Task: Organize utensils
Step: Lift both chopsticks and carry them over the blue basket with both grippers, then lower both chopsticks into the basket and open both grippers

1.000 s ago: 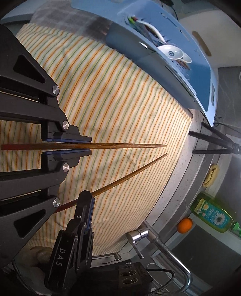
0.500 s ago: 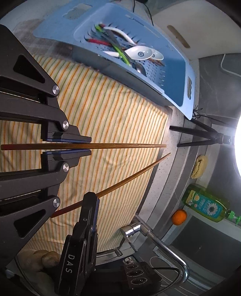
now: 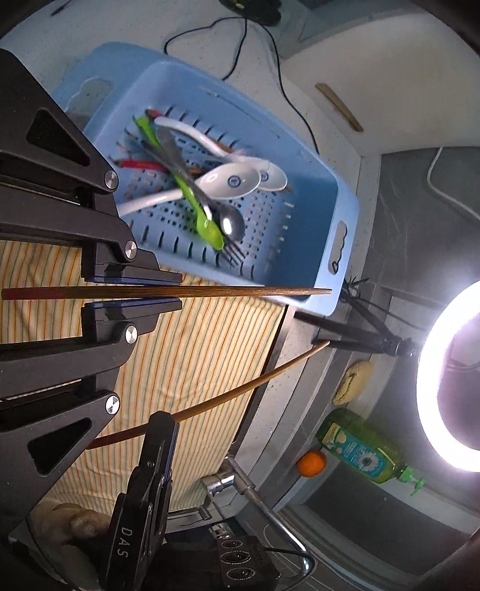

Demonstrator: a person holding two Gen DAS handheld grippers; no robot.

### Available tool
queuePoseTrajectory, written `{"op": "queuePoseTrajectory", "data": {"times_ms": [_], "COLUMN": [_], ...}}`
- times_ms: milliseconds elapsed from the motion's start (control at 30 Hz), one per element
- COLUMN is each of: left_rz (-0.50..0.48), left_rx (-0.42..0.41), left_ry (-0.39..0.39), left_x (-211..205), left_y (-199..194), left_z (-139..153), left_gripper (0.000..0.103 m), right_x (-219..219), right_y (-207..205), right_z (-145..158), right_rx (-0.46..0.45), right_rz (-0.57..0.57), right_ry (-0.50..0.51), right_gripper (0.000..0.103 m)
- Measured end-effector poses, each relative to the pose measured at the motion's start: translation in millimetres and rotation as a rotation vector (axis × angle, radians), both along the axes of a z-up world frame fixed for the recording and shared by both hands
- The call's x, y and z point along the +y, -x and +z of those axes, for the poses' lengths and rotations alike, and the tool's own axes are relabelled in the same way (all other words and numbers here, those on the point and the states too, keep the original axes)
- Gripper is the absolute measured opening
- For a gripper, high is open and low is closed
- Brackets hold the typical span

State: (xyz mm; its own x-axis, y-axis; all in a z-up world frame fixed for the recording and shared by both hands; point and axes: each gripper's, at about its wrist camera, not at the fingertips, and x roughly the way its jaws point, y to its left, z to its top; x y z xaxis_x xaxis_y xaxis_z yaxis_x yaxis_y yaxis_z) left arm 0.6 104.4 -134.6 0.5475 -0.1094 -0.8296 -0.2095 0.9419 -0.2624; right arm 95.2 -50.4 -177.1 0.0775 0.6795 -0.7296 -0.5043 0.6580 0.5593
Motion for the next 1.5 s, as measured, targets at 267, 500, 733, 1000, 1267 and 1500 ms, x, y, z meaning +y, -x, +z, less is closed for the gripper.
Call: {"op": "queuePoseTrajectory", "data": {"times_ms": [267, 500, 733, 1000, 1267, 1500], "left_rz": [0.011, -0.032, -0.081, -0.114, -0.138, -0.133], "left_rx": [0.034, 0.068, 0.117, 0.156, 0.172, 0.186], "left_ry": [0.027, 0.021, 0.018, 0.021, 0.04, 0.04], "left_x": [51, 72, 88, 102, 101, 104], "left_y": [-21, -41, -57, -66, -66, -61], "left_z": [-6, -20, -36, -47, -52, -52], "left_gripper": [0.005, 0.005, 0.005, 0.005, 0.005, 0.005], "right_x": [46, 79, 108, 128, 126, 128], "right_y": [-4, -14, -18, -21, -17, -5], "right_z": [1, -12, -25, -51, -64, -64], "right_rx": [0.028, 0.111, 0.146, 0.213, 0.243, 0.243], "right_rz": [-0.042, -0.112, -0.15, -0.19, -0.203, -0.18], "right_ry": [-0.024, -0.046, -0.036, -0.008, 0.011, 0.02], "right_gripper": [0.006, 0.006, 0.006, 0.006, 0.006, 0.009]}}
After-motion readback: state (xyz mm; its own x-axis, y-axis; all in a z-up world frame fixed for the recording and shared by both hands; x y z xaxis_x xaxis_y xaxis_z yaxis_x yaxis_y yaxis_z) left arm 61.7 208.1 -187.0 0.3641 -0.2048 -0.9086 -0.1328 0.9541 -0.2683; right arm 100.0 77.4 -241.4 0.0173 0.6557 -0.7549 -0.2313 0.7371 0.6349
